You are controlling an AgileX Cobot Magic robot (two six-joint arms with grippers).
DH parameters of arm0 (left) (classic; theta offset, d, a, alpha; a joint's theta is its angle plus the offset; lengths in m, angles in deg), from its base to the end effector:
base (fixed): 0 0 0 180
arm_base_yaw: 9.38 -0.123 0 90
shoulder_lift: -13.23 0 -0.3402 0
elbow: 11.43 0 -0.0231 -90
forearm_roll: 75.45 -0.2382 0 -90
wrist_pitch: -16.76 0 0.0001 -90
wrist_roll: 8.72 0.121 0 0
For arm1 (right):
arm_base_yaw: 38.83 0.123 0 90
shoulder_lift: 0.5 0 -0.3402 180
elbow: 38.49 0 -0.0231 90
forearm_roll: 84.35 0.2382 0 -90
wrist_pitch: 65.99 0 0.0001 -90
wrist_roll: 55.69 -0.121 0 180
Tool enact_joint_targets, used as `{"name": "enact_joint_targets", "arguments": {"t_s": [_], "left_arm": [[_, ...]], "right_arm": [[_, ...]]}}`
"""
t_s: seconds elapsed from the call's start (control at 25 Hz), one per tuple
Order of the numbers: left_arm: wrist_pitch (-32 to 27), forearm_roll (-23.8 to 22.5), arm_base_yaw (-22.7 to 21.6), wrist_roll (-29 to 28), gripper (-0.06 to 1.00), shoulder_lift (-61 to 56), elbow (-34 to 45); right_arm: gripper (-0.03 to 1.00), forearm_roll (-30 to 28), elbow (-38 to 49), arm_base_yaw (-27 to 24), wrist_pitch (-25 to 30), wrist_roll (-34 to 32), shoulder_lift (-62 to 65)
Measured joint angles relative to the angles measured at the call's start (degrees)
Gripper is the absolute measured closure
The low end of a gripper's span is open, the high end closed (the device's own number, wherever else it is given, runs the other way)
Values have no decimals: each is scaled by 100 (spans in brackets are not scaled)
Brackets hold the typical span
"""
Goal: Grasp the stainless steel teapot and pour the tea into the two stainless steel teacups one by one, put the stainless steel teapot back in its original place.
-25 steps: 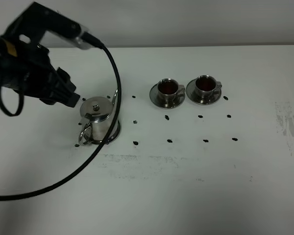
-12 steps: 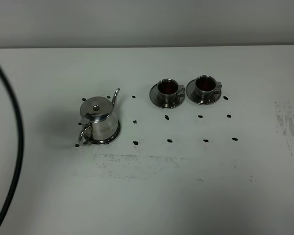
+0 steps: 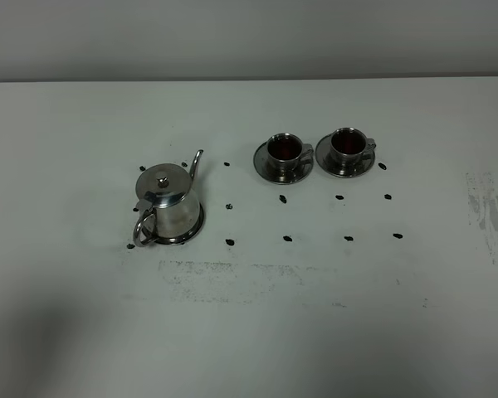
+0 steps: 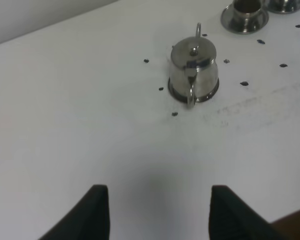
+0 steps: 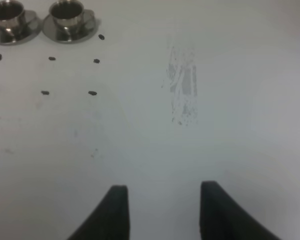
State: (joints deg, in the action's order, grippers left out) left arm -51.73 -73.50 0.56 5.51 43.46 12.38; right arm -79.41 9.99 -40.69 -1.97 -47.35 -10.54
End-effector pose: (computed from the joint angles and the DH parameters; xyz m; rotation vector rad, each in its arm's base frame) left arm -0.0132 -0.0016 0.3878 0.4527 2.0896 0.0027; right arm -0.0418 0.0107 0.2616 -0.1257 2.1316 0.0005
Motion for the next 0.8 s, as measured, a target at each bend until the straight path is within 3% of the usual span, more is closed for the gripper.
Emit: {"name": "enact_joint_targets", "arguments": {"t_s": [0.16,0.44,0.8], "left_arm": [[51,19,-241,-797,51,-544,805],[858,14,-699,-1051,51,-1305,2343],[814,-19,-825,-1382,51,-1707,2866]], "right_arm": [[64,0,0,0,0,0,0],[64,0,0,0,0,0,0],[64,0,0,0,0,-5,0]]}}
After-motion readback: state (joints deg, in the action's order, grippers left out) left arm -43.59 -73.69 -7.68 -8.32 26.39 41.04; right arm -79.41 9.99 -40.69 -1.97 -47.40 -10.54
